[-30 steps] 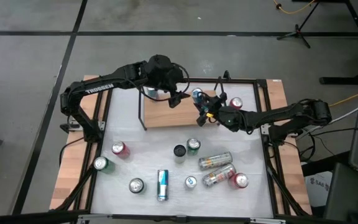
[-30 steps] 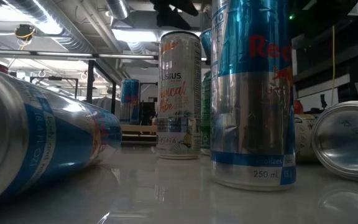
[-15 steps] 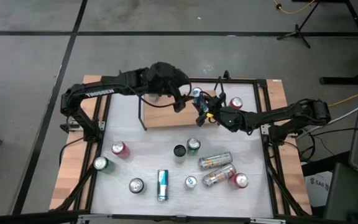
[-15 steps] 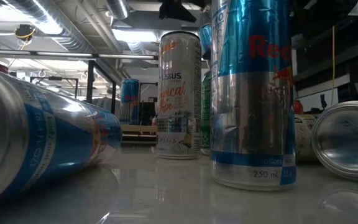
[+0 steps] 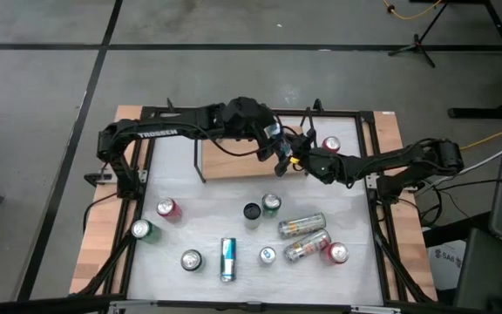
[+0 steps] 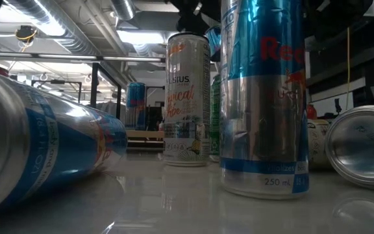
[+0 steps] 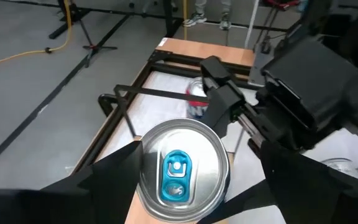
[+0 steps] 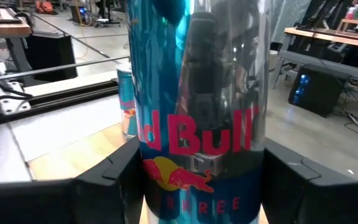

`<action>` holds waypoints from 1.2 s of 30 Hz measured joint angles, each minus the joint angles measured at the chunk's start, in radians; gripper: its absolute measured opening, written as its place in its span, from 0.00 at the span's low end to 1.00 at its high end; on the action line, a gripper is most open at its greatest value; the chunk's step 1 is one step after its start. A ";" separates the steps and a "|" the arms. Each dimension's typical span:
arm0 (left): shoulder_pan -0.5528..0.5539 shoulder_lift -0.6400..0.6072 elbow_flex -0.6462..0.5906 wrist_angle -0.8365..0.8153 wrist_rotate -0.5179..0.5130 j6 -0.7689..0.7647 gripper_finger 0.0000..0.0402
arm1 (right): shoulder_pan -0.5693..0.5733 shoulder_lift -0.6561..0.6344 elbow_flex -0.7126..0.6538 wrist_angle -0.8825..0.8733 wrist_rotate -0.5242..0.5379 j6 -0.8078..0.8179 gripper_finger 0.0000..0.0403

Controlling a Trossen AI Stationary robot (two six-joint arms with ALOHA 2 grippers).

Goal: Sort soda cans
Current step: Put the blue soda can on the shelf

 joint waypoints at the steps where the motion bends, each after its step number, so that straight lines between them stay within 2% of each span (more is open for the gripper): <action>1: 0.001 0.001 0.000 -0.003 -0.002 0.000 0.79 | 0.000 0.000 0.000 -0.002 0.000 0.000 0.56; 18: -0.005 0.001 0.000 0.081 -0.031 0.035 0.79 | 0.002 -0.002 0.000 0.003 0.034 -0.003 0.56; 36: -0.006 0.001 0.000 -0.002 -0.101 0.017 0.79 | 0.001 -0.001 0.000 0.005 0.019 -0.002 0.56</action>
